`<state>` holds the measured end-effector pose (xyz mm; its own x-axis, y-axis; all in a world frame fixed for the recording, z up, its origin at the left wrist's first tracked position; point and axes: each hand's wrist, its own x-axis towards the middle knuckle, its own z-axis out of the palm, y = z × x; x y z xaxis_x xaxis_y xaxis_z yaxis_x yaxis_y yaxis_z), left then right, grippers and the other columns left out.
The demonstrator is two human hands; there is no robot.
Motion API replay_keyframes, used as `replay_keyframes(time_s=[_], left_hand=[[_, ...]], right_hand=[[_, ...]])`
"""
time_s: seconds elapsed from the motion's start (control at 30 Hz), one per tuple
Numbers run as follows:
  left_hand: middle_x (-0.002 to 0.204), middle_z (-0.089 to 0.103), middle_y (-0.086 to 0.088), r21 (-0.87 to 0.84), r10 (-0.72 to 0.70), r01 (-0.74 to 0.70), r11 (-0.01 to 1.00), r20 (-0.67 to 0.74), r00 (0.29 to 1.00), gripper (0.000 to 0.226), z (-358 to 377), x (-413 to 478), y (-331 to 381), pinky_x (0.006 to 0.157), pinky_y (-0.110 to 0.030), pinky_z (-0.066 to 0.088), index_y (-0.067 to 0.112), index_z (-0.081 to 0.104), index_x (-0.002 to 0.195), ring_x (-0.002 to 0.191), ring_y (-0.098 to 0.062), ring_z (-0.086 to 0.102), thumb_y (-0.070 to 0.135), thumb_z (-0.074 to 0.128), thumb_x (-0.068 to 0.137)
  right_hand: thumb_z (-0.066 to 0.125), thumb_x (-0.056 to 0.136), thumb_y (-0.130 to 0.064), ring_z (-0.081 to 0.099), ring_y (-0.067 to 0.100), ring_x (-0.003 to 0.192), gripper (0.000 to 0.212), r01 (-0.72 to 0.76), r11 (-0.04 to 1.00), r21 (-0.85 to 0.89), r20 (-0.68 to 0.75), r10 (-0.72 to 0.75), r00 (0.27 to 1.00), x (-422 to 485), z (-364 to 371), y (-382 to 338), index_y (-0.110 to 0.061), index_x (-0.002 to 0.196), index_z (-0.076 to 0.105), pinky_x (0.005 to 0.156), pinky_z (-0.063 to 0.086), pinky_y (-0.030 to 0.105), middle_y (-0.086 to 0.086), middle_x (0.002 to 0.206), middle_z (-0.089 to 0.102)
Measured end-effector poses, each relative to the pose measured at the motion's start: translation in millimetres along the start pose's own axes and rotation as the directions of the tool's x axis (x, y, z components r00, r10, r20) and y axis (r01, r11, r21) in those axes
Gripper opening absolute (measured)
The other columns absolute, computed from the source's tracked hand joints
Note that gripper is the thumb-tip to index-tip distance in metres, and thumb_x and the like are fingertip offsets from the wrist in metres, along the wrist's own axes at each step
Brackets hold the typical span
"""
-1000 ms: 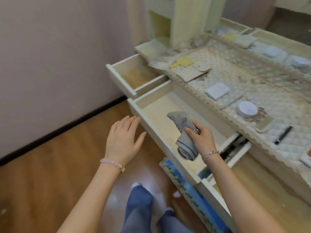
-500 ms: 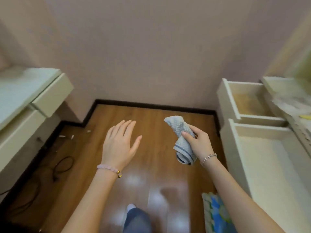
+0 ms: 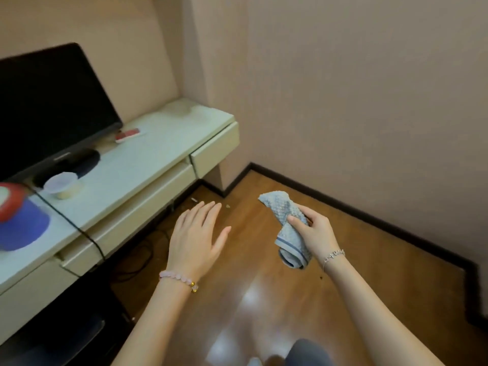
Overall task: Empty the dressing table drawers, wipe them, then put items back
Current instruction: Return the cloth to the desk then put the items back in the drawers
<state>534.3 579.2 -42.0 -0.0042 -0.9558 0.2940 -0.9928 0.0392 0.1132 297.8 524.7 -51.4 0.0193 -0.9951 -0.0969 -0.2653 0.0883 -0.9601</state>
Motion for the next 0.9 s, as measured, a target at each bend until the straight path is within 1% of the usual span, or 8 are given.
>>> replay_keyframes(time_s=[0.23, 0.37, 0.47, 0.57, 0.63, 0.73, 0.8, 0.9], left_hand=[[0.128, 0.059, -0.005, -0.012, -0.168, 0.168, 0.986, -0.028, 0.985, 0.056, 9, 44, -68, 0.1, -0.042, 0.042, 0.012, 0.054, 0.129, 0.12, -0.025, 0.053, 0.048, 0.035, 0.091], [0.126, 0.06, -0.006, 0.039, -0.263, 0.265, 0.963, -0.054, 0.963, 0.055, 23, 86, -95, 0.101, -0.04, 0.039, 0.012, 0.055, 0.128, 0.12, -0.025, 0.053, 0.048, 0.035, 0.091], [0.126, 0.06, -0.006, 0.054, -0.331, 0.334, 0.941, -0.067, 0.941, 0.055, 39, 126, -111, 0.101, -0.039, 0.038, 0.011, 0.056, 0.127, 0.12, -0.025, 0.053, 0.048, 0.035, 0.091], [0.126, 0.06, -0.005, 0.071, -0.395, 0.399, 0.914, -0.068, 0.916, 0.055, 53, 169, -123, 0.1, -0.038, 0.038, 0.012, 0.056, 0.127, 0.12, -0.025, 0.053, 0.048, 0.035, 0.091], [0.124, 0.062, -0.005, 0.08, -0.435, 0.439, 0.895, -0.065, 0.898, 0.055, 60, 197, -129, 0.1, -0.041, 0.04, 0.012, 0.058, 0.125, 0.119, -0.025, 0.055, 0.048, 0.034, 0.09], [0.123, 0.062, -0.005, 0.063, -0.504, 0.509, 0.859, -0.079, 0.86, 0.055, 72, 231, -143, 0.098, -0.041, 0.042, 0.013, 0.059, 0.123, 0.118, -0.025, 0.055, 0.048, 0.034, 0.09], [0.123, 0.062, -0.004, 0.063, -0.542, 0.548, 0.834, -0.089, 0.835, 0.054, 80, 247, -152, 0.098, -0.041, 0.042, 0.012, 0.06, 0.123, 0.118, -0.025, 0.055, 0.047, 0.036, 0.089], [0.123, 0.062, -0.004, 0.071, -0.579, 0.587, 0.807, -0.099, 0.809, 0.054, 88, 268, -167, 0.097, -0.041, 0.043, 0.013, 0.06, 0.123, 0.118, -0.025, 0.055, 0.047, 0.036, 0.089]], right_hand=[[0.06, 0.088, -0.019, 0.062, 0.001, 0.088, 0.025, 0.054, 0.998, -0.019, 0.186, -0.05, 0.981, 95, 73, -24, -0.028, 0.112, 0.064, 0.069, 0.045, 0.014, -0.014, 0.101, 0.067], [0.06, 0.088, -0.021, 0.061, -0.001, 0.084, 0.025, 0.098, 0.995, -0.038, 0.285, -0.083, 0.955, 163, 105, -35, -0.027, 0.112, 0.063, 0.065, 0.046, 0.012, -0.014, 0.097, 0.065], [0.061, 0.088, -0.021, 0.061, -0.004, 0.082, 0.027, 0.116, 0.992, -0.05, 0.363, -0.09, 0.927, 224, 125, -43, -0.025, 0.115, 0.062, 0.059, 0.046, 0.006, -0.018, 0.094, 0.064], [0.061, 0.088, -0.022, 0.062, -0.001, 0.086, 0.031, 0.117, 0.991, -0.059, 0.429, -0.081, 0.9, 286, 142, -55, -0.023, 0.119, 0.061, 0.064, 0.046, 0.009, -0.014, 0.098, 0.065], [0.061, 0.088, -0.021, 0.061, -0.002, 0.085, 0.03, 0.124, 0.99, -0.062, 0.475, -0.08, 0.876, 325, 154, -66, -0.021, 0.118, 0.06, 0.064, 0.046, 0.01, -0.015, 0.094, 0.064], [0.061, 0.088, -0.019, 0.06, 0.0, 0.083, 0.03, 0.145, 0.987, -0.065, 0.524, -0.09, 0.847, 377, 174, -80, -0.016, 0.117, 0.06, 0.065, 0.046, 0.013, -0.008, 0.096, 0.065], [0.061, 0.088, -0.016, 0.058, -0.003, 0.082, 0.029, 0.152, 0.987, -0.049, 0.545, -0.101, 0.832, 404, 188, -87, -0.018, 0.117, 0.059, 0.063, 0.046, 0.01, -0.007, 0.095, 0.064], [0.06, 0.088, -0.014, 0.058, -0.004, 0.08, 0.024, 0.137, 0.99, -0.018, 0.598, -0.099, 0.795, 437, 213, -96, -0.025, 0.109, 0.057, 0.059, 0.047, 0.005, -0.013, 0.089, 0.062]])
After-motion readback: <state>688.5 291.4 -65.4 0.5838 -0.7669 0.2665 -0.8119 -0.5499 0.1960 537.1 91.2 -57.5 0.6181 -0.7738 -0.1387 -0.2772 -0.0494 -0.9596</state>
